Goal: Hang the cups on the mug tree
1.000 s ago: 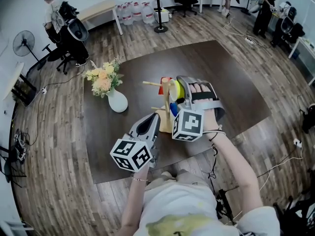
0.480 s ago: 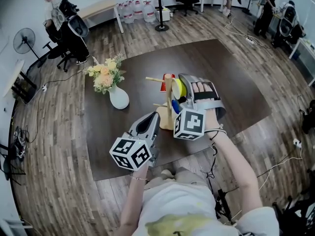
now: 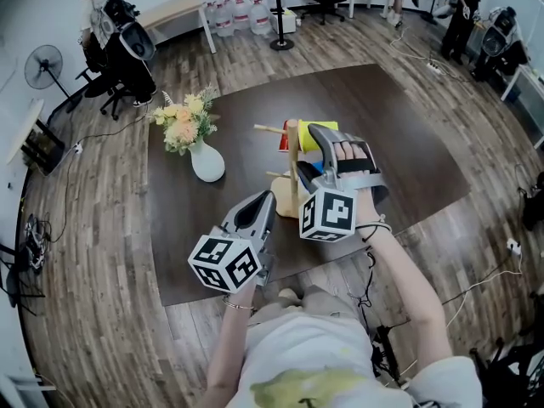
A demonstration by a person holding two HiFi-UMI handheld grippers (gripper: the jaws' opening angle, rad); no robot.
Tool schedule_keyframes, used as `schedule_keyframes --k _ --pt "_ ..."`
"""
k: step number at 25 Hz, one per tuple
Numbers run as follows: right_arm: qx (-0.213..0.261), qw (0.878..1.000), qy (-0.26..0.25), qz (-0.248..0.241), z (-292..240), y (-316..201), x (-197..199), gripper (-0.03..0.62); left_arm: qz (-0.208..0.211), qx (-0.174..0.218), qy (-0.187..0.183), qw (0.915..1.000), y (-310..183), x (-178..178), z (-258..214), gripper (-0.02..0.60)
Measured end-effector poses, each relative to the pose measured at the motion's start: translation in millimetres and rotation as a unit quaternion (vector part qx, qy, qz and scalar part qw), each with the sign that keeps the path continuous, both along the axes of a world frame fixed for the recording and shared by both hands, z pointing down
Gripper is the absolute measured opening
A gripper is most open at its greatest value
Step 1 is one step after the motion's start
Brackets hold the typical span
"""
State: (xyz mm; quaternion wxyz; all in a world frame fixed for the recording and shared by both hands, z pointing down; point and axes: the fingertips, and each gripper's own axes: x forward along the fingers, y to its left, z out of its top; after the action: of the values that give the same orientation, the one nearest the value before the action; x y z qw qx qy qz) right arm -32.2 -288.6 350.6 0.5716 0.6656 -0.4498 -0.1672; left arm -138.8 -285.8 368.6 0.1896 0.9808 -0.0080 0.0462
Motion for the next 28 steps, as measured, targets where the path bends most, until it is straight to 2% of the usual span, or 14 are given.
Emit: schedule_keyframes --k 5,10,15,19,25,28 --pt "0.044 0.998 -0.047 -0.02 -11.7 4.6 -8.0 0.362 -0.007 0.002 0.0 1.0 4.6 -2.5 -2.7 0.023" --pt "0.088 0.989 -0.109 -0.045 -22.4 13.7 -17.7 0.346 -0.022 0.001 0.001 0.9998 6.5 -4.1 -6.6 0.023" --pt "0.13 0.978 -0.156 -0.05 -29.1 34.2 -21.9 0.191 -0.036 0.003 0.003 0.9993 16.2 -8.5 -10.6 0.023" --pt "0.153 0.967 -0.194 -0.059 -28.5 48.8 -29.9 0.108 -0.046 0.0 0.004 0.9989 25.1 -14.7 -10.4 0.023" --pt "0.178 0.94 -0.285 -0.06 -9.2 65.2 -39.4 0.053 -0.066 0.012 -0.005 0.9977 34.2 -29.7 -4.6 0.023" --pt "0.203 0.913 -0.35 -0.058 2.0 72.3 -43.0 0.041 -0.08 0.019 -0.01 0.9966 35.2 -38.7 -1.0 0.023"
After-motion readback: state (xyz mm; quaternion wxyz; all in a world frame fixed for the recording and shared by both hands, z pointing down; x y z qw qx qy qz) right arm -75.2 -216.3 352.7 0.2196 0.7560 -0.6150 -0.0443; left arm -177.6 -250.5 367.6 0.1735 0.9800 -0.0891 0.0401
